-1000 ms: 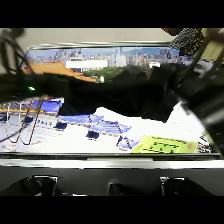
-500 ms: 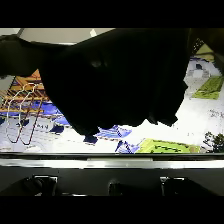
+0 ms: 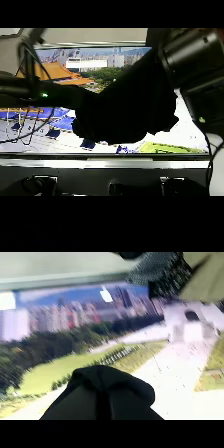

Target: Fold the clothes and pants, and hang the long-sleeved shirts on hangers.

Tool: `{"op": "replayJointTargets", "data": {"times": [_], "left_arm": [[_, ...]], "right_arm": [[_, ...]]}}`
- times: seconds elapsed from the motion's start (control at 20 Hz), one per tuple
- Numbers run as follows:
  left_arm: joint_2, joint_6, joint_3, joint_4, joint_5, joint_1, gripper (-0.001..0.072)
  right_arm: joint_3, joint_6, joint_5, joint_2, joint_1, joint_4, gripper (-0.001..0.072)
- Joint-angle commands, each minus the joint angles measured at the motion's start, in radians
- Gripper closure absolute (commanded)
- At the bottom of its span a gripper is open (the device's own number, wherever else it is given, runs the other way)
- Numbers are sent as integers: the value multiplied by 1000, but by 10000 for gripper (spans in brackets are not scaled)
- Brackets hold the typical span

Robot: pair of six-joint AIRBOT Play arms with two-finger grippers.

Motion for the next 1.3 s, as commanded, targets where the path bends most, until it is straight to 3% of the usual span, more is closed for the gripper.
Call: {"op": "replayJointTargets", "data": {"times": [0.0,0.1,0.25,0.45,0.95,1.0,1.1,1.15,1.25], "left_arm": [[-8,27,-201,-211,181,-4,674],[-42,38,-283,-293,259,-23,674],[-146,152,-315,-415,320,-93,674],[-275,236,-315,-565,388,-197,674],[-434,235,-315,-592,522,-259,674],[-442,236,-315,-592,537,-259,674],[-454,236,-315,-591,550,-254,674],[-458,236,-315,-591,550,-252,673],[-465,236,-315,-591,549,-246,643]], "right_arm": [[-35,-36,-14,-23,-212,312,668],[-53,-111,-105,-40,-356,615,667],[-53,-239,-86,-119,-446,827,666],[-53,-341,-122,-237,-449,838,667],[-54,-344,-158,-412,-449,884,664],[-54,-343,-157,-419,-449,883,640],[-54,-343,-147,-423,-449,882,359],[-54,-344,-130,-420,-449,878,274],[-54,-344,-79,-410,-450,850,272]]}}
